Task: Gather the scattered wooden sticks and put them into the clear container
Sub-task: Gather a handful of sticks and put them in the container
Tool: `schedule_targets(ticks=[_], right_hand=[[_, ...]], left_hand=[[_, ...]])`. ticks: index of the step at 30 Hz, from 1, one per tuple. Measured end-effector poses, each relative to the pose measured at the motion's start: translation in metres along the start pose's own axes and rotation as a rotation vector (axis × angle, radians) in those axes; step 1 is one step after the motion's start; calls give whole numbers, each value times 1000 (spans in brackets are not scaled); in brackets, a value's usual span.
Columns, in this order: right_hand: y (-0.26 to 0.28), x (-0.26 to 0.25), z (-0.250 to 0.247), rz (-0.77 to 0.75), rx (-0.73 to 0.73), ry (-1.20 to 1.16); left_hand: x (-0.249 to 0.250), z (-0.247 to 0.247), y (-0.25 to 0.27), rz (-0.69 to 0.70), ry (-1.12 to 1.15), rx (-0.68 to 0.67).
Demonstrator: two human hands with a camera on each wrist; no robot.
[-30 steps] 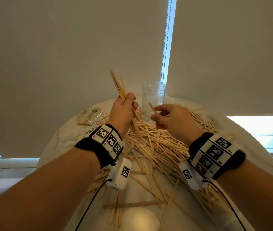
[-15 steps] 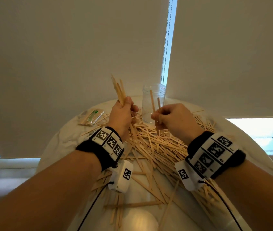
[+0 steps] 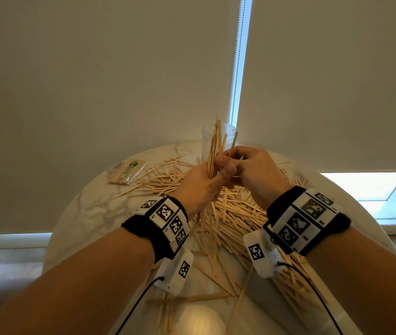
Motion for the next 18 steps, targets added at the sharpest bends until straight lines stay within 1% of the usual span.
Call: schedule_targets(ticks=[2, 4, 5, 7, 10, 11, 14, 15, 17, 18], right_hand=[[1, 0, -5, 8, 10, 69], [1, 3, -11, 0, 15, 177], [0, 3, -14, 5, 1, 188], [0, 3, -13, 40, -24, 154], [-1, -1, -9, 95, -20, 51], [-1, -3, -8, 72, -12, 76], [-1, -14, -9, -127, 42, 363], [-1, -20, -10, -183, 66, 397], [-3, -31, -11, -256, 108, 360], [-3, -37, -10, -274, 122, 336]], left_hand=[[-2, 0, -1, -28, -23, -16], [-3, -2, -2, -59, -90, -2], [-4, -3, -2, -78, -114, 9], [-5, -6, -3, -113, -118, 40], [-5, -11, -4, -139, -95, 108], [-4, -12, -5, -140, -114, 132], [-3, -12, -8, -130, -192, 198], [-2, -11, -8, -124, -205, 220], [-1, -9, -9, -106, -204, 246], [0, -6, -8, -93, -174, 237]])
Point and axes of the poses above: each hand's wrist, its own y-axis away from the middle knuckle, its own z-axis out of the palm, x = y × z, the point moved 4 cm from there along -y, towards the middle knuckle, and after that the axes turned 2 degrees about -x, right-handed, at the moved point
